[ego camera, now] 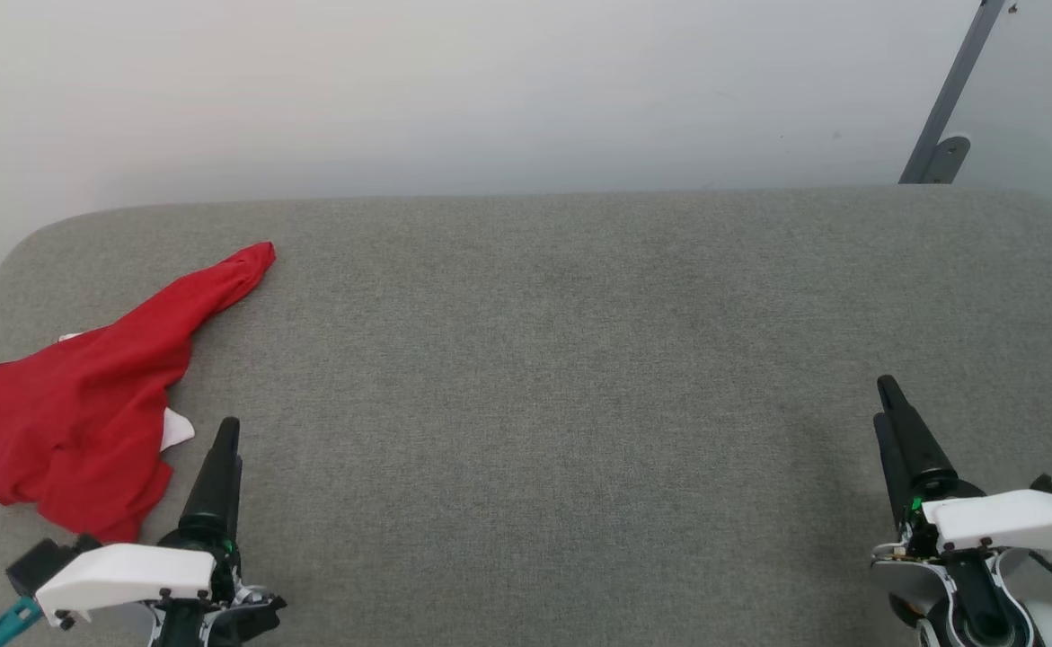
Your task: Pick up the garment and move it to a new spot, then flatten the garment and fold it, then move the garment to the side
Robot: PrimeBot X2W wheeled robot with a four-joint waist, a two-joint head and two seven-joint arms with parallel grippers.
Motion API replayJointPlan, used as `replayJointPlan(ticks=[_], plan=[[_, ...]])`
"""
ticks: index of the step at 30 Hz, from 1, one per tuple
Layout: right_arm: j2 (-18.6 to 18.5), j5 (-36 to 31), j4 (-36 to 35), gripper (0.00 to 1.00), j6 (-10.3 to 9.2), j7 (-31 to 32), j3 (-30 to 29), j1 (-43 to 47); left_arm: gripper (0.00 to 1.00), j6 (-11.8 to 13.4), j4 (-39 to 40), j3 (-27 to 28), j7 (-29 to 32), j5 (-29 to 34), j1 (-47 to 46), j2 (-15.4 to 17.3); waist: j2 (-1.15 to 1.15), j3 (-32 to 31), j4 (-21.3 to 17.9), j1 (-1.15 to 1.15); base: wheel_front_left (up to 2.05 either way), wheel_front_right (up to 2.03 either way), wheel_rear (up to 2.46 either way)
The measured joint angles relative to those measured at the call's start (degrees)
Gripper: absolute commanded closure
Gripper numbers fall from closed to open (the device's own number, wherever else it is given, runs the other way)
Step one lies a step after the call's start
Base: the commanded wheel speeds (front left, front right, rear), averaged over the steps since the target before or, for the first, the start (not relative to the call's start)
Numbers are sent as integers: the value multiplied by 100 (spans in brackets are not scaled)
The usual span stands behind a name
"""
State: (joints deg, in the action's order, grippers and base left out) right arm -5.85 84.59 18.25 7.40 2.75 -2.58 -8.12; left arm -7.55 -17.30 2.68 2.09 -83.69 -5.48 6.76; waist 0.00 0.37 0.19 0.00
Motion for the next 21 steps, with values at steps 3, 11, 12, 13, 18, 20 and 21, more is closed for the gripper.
replayJointPlan(ticks=[3,11,12,13,18,20,21], plan=[[-71,-178,35,0,0,-71,70,-49,0,1,-31,-30,-60,220,-48,40,0,6,3,0,0,0,0],[-282,-1150,210,0,0,-300,216,-276,0,33,82,5,-241,1335,-104,113,0,31,9,0,0,0,0],[-301,-1298,229,0,0,-326,214,-310,0,33,104,3,-270,1467,-104,122,0,34,9,0,0,0,0],[-314,-1435,245,0,0,-338,208,-338,0,34,118,1,-282,1638,-104,130,0,37,9,0,0,0,0],[-330,-2156,267,0,0,-443,201,-448,0,48,133,-13,-393,2292,-103,168,0,63,9,0,0,0,0],[-331,-2428,272,0,0,-490,186,-471,0,48,131,-24,-427,2503,-103,191,0,75,8,0,0,0,0],[-331,-2554,277,0,0,-510,170,-495,0,48,127,-26,-464,2628,-103,198,0,82,8,0,0,0,0]])
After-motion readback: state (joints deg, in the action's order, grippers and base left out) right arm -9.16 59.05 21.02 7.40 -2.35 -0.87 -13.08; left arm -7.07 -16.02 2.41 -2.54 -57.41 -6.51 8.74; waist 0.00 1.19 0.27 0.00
